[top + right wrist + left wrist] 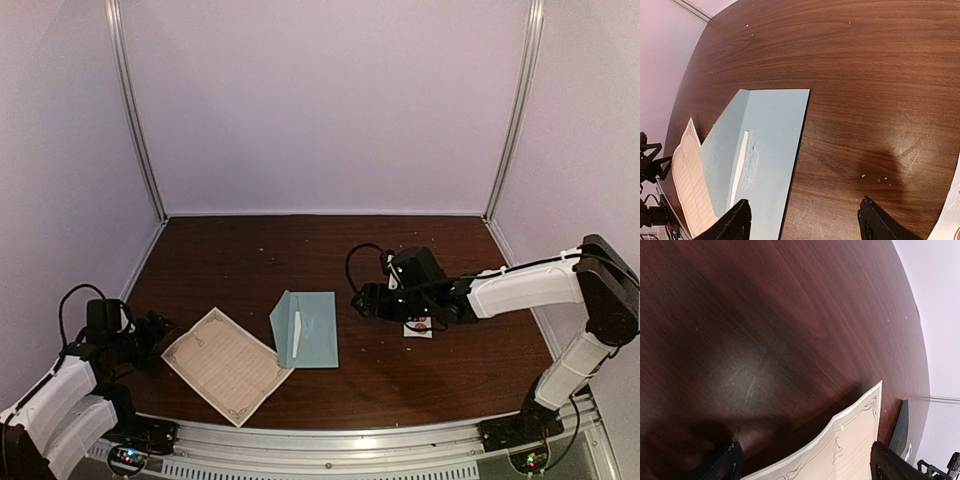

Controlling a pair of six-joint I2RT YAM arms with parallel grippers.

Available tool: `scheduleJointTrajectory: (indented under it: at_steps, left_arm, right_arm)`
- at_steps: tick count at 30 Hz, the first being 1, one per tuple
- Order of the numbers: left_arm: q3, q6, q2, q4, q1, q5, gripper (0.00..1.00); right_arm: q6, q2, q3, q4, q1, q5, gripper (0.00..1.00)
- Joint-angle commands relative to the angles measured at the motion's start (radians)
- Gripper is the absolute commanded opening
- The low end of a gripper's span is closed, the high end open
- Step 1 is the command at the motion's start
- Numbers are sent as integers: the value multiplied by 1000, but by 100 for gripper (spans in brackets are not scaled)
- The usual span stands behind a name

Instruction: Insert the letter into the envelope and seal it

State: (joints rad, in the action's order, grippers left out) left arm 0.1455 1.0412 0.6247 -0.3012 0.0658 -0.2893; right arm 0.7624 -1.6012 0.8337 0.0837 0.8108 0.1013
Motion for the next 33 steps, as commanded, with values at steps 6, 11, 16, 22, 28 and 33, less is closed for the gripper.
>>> scheduleJointTrajectory:
  at_steps: [6, 11, 16, 22, 28, 33]
  left_arm:
    - [13, 53, -51, -122, 8, 85, 93]
    - [2, 52, -56, -109, 8, 33, 83]
    - [-21, 24, -13, -45, -6, -115, 71]
    - [-13, -44, 131, 26, -30, -194, 53]
    - [12, -82, 158, 58, -30, -194, 17]
    - [44, -99, 151, 63, -30, -185, 0]
  right_arm:
    - [8, -17, 6, 28, -6, 8, 74]
    - [8, -28, 9, 31, -6, 10, 74]
    - [9, -44, 21, 37, -7, 24, 74]
    - [6, -60, 44, 36, -7, 37, 74]
    - [9, -50, 44, 28, -6, 26, 74]
    - [6, -36, 47, 11, -7, 10, 74]
